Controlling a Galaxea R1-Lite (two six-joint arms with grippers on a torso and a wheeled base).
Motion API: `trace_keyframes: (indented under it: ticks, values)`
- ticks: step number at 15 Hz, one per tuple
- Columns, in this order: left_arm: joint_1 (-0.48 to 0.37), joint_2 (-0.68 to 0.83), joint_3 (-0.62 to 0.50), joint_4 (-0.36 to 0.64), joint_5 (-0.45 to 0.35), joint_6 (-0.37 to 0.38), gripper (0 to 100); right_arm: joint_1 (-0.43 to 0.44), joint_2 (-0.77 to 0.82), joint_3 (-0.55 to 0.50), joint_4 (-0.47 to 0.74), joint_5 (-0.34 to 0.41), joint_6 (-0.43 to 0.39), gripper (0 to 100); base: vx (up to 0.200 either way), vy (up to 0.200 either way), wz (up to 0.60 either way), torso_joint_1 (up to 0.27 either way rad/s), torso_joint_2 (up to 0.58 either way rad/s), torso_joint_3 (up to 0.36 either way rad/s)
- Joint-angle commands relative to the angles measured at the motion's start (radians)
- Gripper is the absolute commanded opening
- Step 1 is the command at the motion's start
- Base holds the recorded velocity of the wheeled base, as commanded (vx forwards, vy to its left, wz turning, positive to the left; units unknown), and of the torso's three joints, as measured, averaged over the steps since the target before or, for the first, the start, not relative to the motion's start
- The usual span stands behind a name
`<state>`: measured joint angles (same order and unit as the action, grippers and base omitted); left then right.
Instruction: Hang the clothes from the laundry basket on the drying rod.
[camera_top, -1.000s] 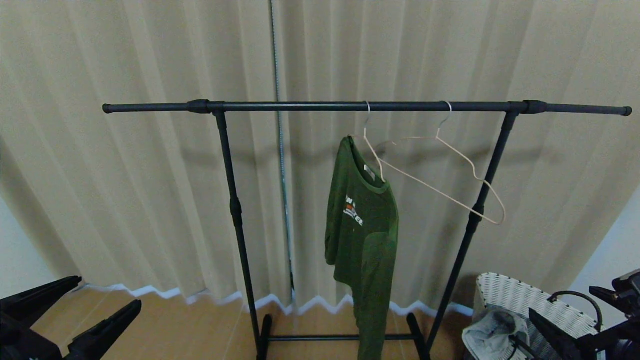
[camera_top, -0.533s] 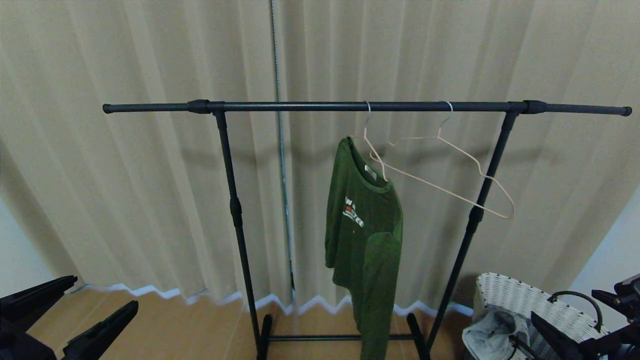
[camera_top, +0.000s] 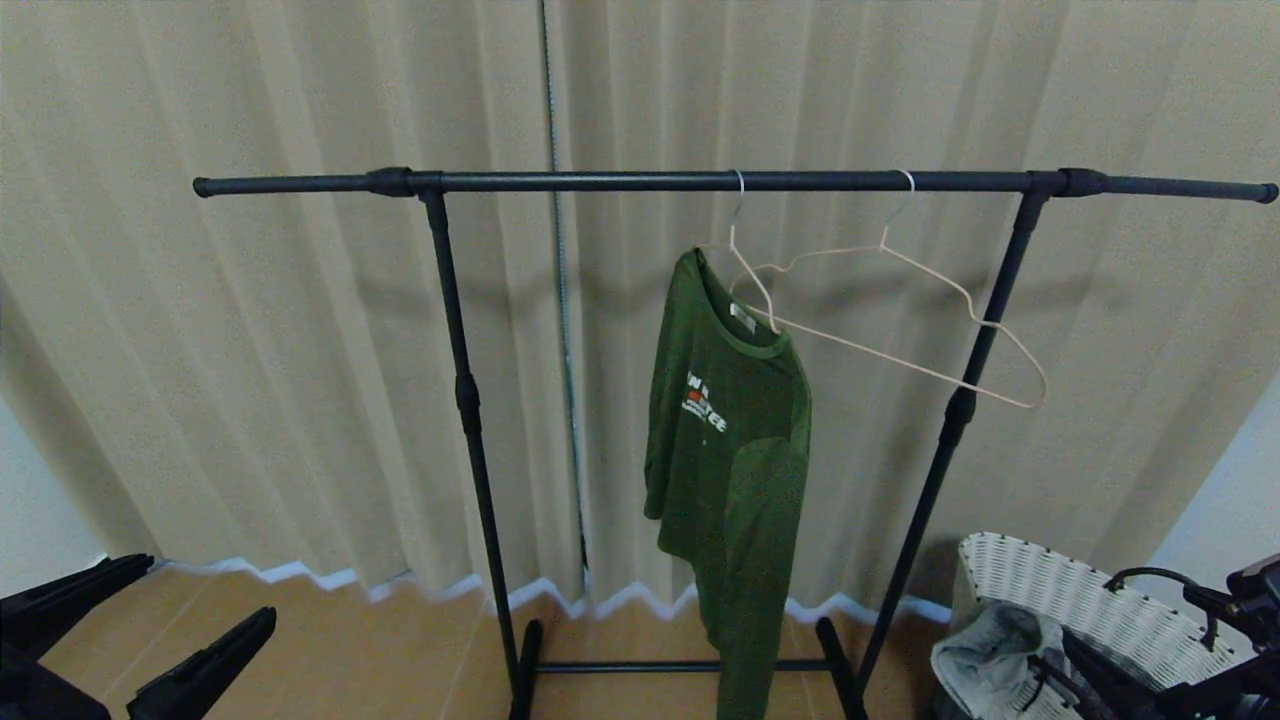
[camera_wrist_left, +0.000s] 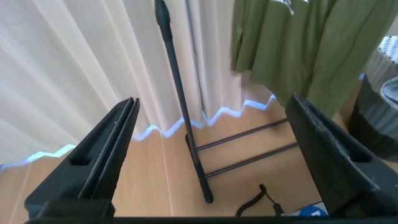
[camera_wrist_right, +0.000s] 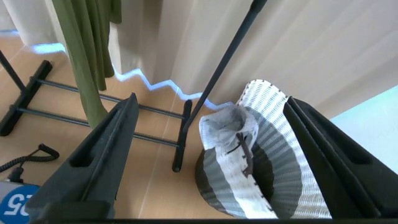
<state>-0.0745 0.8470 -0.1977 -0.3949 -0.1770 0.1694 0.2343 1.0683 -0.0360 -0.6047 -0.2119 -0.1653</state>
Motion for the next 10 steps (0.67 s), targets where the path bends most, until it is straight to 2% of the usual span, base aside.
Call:
trace_keyframes:
  ticks: [1, 10]
  values:
    - [0.001, 0.000, 0.001, -0.001, 0.001, -0.001, 100, 0.000, 0.001, 0.001, -0.001, -0.001, 0.000, 100, 0.000, 0.000, 0.00, -0.183, 0.48, 0.295]
    - [0.001, -0.029, 0.004, -0.001, 0.001, 0.002, 100, 0.000, 0.001, 0.010, 0.000, 0.000, -0.002, 100, 0.000, 0.000, 0.00, -0.173, 0.47, 0.302]
